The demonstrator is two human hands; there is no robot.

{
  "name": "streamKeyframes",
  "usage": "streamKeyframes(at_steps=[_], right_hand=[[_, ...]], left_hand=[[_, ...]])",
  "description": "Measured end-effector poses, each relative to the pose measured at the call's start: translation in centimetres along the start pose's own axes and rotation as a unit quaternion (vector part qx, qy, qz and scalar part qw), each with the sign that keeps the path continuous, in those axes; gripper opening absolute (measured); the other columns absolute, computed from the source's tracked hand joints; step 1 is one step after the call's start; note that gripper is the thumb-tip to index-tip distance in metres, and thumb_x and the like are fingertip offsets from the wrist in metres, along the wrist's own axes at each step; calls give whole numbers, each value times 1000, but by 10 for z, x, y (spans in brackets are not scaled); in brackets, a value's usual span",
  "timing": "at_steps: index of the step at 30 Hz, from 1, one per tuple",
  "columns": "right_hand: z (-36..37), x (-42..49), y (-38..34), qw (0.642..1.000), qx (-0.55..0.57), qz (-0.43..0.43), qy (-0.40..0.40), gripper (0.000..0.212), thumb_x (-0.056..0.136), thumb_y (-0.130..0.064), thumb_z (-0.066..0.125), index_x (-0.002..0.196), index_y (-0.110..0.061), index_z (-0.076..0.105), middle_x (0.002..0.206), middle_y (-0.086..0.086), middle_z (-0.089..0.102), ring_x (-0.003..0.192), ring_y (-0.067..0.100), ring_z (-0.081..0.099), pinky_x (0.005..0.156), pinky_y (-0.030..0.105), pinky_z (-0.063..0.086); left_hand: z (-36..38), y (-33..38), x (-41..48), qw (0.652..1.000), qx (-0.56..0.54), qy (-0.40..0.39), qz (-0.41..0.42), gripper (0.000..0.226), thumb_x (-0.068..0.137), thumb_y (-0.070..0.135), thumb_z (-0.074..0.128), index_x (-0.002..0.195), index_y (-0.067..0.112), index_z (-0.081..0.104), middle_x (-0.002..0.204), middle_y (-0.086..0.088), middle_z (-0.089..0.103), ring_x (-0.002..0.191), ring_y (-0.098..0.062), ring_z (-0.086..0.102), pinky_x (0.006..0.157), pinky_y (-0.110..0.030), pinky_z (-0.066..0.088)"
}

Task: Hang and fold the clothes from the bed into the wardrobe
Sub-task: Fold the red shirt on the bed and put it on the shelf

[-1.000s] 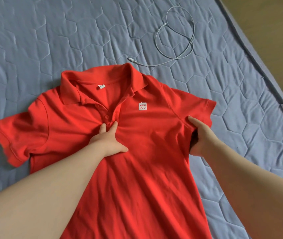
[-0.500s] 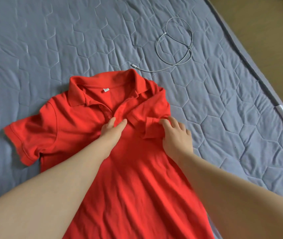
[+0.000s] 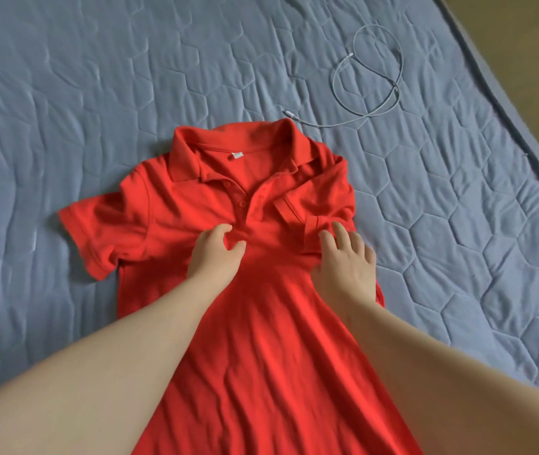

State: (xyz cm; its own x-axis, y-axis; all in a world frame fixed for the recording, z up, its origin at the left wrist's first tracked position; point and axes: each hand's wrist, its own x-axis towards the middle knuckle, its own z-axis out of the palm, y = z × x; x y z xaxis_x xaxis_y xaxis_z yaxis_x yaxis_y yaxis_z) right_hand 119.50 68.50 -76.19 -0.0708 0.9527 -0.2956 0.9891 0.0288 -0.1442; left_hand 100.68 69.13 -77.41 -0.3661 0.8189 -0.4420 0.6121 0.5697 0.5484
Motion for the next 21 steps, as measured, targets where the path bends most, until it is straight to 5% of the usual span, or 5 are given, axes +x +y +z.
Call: streamKeyframes(at_steps=[5, 8, 12, 16, 21], right_hand=[[-8, -1, -39, 1000, 21, -6, -19, 41, 85, -21, 48, 126, -21, 46, 129, 3, 48, 119, 27, 40, 95, 36, 30], [-5, -4, -63, 999, 28, 12, -34, 46, 85, -21, 50, 131, -22, 42, 135, 4, 42, 121, 29, 38, 96, 38, 31], [4, -9, -92, 998, 39, 14, -52, 53, 85, -18, 50, 136, -23, 38, 142, 5, 34, 123, 31, 36, 97, 40, 32], [21, -18, -147, 981, 143, -64, -111, 50, 84, -16, 50, 134, -20, 43, 134, 6, 47, 123, 29, 43, 97, 37, 36], [45, -18, -216, 956, 235, -123, -122, 51, 82, -12, 52, 132, -18, 47, 130, 7, 53, 120, 27, 47, 100, 34, 38]], left_hand=[[-35, -35, 1, 994, -33, 56, -87, 23, 87, 25, 58, 108, 18, 63, 113, -10, 62, 104, -28, 58, 86, -31, 43], [-55, -70, 3, 977, -72, 112, -167, 20, 86, 22, 56, 103, 15, 64, 111, -11, 63, 93, -29, 58, 74, -30, 42], [-76, -110, 9, 878, -264, 209, -339, 33, 83, 22, 59, 109, 1, 60, 115, -20, 62, 103, -36, 61, 87, -43, 51], [-109, -132, 10, 748, -506, 52, -427, 61, 84, 56, 53, 128, 14, 47, 111, 1, 50, 103, -19, 54, 84, -33, 41], [-128, -146, 32, 755, -567, -17, -329, 26, 83, 43, 63, 96, 21, 57, 84, 1, 56, 74, -9, 55, 67, -25, 45]])
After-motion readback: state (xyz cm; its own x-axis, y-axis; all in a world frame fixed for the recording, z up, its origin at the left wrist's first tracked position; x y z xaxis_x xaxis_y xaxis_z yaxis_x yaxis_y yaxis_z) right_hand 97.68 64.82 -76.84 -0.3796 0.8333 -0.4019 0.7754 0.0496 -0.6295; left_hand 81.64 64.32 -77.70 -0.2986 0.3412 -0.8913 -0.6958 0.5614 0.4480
